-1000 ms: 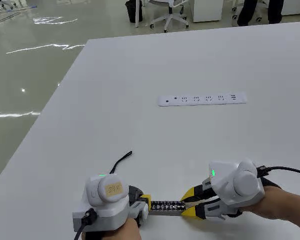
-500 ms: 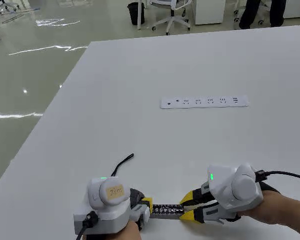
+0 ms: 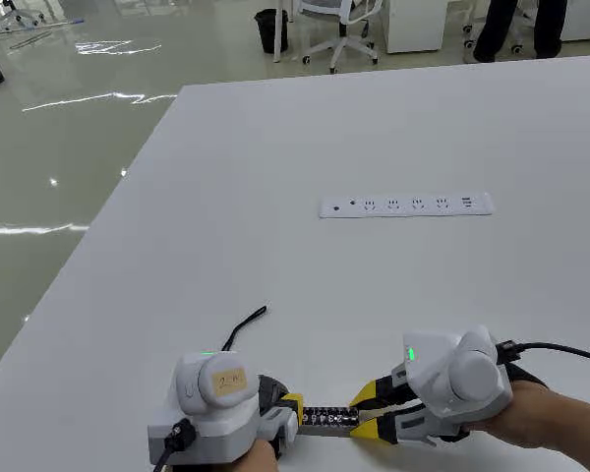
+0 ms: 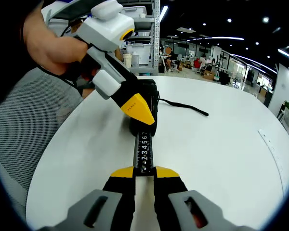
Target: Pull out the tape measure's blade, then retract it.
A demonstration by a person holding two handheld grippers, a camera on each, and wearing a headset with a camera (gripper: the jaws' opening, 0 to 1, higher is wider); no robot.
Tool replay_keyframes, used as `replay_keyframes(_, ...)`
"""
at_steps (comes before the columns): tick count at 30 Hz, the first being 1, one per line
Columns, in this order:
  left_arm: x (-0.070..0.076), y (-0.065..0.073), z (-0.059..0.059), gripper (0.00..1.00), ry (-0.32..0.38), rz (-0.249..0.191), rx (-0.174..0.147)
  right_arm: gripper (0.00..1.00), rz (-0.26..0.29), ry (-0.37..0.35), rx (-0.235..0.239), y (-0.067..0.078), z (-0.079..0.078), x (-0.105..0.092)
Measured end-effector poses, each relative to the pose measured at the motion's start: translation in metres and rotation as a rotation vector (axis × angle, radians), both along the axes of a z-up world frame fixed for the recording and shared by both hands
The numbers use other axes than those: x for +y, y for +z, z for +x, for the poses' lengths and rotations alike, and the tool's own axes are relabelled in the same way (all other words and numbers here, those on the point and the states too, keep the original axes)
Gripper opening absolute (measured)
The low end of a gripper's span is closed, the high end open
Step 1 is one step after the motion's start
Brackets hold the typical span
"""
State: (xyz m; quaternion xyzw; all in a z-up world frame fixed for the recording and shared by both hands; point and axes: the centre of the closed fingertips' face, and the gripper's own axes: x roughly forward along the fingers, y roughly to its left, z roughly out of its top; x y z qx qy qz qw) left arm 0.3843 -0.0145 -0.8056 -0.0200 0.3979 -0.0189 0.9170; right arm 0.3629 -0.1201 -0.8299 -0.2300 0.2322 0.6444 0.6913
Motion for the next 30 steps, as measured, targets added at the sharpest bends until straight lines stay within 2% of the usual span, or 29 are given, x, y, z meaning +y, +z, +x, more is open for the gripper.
replay_keyframes(30,0.0002,0.0,-0.0003,0.58,-0.002,-0.013,0.003,0.13,0.002,0.001,-0.002,-0.0011,0.0006,0.0104)
